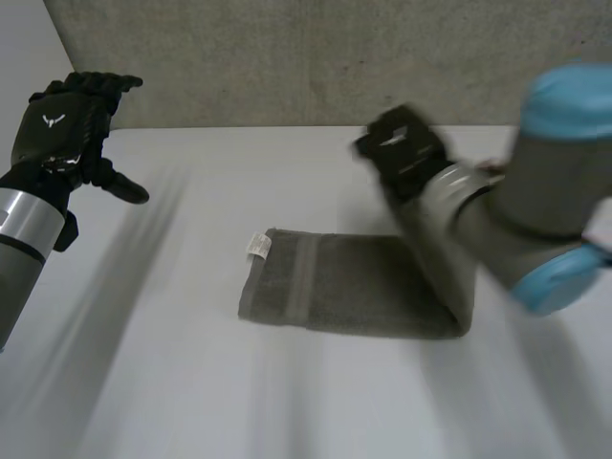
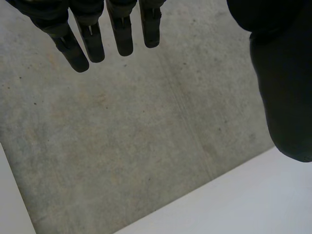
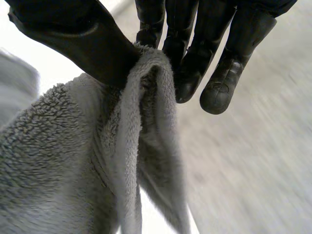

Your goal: Fold the towel.

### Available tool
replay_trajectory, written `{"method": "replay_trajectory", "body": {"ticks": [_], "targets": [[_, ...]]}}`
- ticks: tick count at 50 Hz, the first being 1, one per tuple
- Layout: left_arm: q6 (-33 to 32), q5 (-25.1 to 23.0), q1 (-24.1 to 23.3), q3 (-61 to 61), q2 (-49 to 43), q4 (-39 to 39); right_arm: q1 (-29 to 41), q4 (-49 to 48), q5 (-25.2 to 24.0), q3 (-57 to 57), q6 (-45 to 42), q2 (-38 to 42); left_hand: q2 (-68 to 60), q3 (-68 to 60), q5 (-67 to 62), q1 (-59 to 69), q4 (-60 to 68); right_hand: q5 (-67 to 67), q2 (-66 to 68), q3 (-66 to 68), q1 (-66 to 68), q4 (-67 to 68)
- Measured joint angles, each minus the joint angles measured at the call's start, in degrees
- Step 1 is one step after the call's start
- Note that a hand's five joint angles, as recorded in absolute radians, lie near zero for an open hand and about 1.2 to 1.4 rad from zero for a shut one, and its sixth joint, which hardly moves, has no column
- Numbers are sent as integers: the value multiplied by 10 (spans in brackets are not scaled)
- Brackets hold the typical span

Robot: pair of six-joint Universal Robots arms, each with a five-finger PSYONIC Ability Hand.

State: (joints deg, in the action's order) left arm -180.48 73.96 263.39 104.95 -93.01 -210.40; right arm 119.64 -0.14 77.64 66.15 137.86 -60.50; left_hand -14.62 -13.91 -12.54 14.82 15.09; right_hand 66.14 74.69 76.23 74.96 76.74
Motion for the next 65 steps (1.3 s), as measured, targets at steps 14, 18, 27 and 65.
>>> {"method": "replay_trajectory", "body": {"ticks": [14, 18, 27, 65], "targets": [[2, 13, -42, -12, -23, -4, 118, -43, -27, 16, -7, 106, 0, 0, 0, 0, 0, -424, -406, -402, -403, -407], [1, 13, -53, -18, -34, -5, 112, -41, -31, 33, 4, 88, 0, 0, 0, 0, 0, -624, -585, -603, -585, -608], [-1, 24, -106, -50, -78, -4, 47, -34, -31, 125, 73, -18, 0, 0, 0, 0, 0, -651, -602, -623, -615, -621], [-142, 137, -362, -284, -389, 83, -123, -37, -39, 400, 159, -146, 0, 0, -2, 0, 0, -652, -602, -623, -617, -621]]}}
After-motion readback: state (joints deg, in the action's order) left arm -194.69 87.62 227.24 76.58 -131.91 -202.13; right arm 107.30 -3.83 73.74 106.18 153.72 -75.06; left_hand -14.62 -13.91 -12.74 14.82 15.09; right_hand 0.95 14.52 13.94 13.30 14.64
